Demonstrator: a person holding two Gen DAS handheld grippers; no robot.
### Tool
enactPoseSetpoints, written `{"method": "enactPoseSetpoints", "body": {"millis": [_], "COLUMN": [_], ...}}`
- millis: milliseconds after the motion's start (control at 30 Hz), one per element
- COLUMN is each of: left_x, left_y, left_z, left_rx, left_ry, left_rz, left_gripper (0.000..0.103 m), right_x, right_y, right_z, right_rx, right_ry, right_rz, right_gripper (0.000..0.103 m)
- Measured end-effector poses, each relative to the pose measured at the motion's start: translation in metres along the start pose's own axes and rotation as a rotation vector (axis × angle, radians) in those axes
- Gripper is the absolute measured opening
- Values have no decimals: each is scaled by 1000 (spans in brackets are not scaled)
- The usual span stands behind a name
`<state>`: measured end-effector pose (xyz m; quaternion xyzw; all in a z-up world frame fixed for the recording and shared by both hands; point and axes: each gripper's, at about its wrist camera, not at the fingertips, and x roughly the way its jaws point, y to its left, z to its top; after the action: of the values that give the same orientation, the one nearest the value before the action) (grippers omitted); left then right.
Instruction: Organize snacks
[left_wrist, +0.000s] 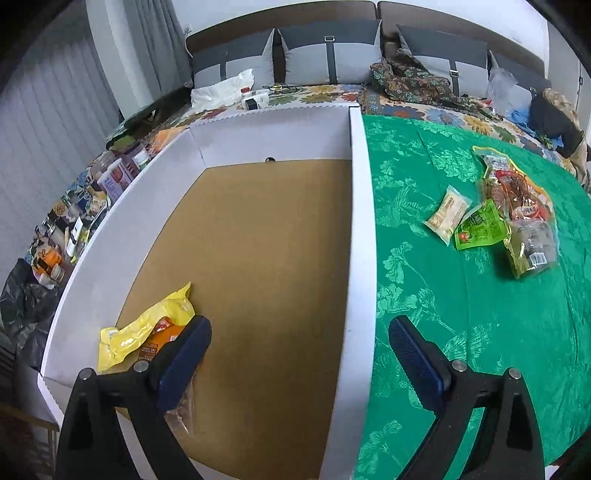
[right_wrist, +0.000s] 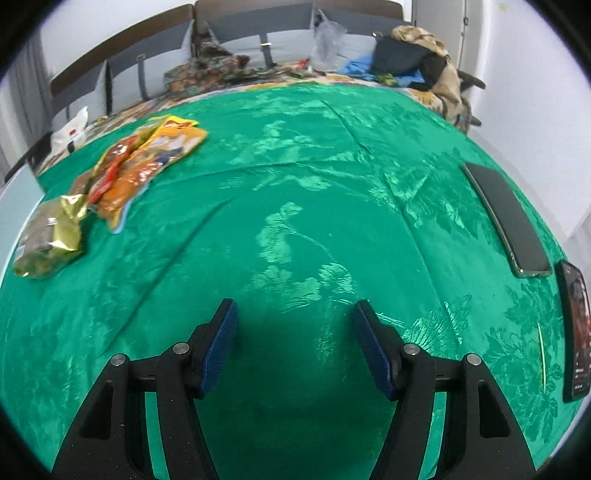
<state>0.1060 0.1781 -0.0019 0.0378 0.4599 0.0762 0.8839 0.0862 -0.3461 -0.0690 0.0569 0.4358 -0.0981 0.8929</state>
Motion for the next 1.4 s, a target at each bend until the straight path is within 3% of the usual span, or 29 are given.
{"method": "enactPoseSetpoints", "body": {"millis": [200,400,500,567,767,933,1033,1133,1333,1400], "left_x": [-7,-61,-89,-102,-89,-37,-3,25,57,60], "left_y": [2,-24,-49,-67,-127,-181,-195,-198,-190,-184], "left_z": [2,4,6,6,-2,-22,-33,-37,-38,-39], "left_rx": [-35,5,29,33,39,113,117,108,88,91], "left_ry": [-22,-254,-350,-379,-256,-90,3,47,52,11], "left_rz": [14,152,100,14,-235,-317,-335,-302,-248,-233], "left_gripper": [96,98,103,103,103,103,103,103,103,103], "right_x": [10,11,10,10,10,10,10,10,9,9], "right_y": [7,5,5,5,5,5,5,5,5,5], "right_z": [3,0,0,0,0,0,0,0,0,0], "right_rx": [-17,-13,-13,-13,-13,-12,-13,-13,-13,-13], "right_ry": [-2,6,7,7,7,7,7,7,7,7], "right_rz": [-14,-10,-10,-9,-10,-10,-10,-10,-10,-10], "right_gripper": [80,87,87,87,87,88,88,88,88,88]}}
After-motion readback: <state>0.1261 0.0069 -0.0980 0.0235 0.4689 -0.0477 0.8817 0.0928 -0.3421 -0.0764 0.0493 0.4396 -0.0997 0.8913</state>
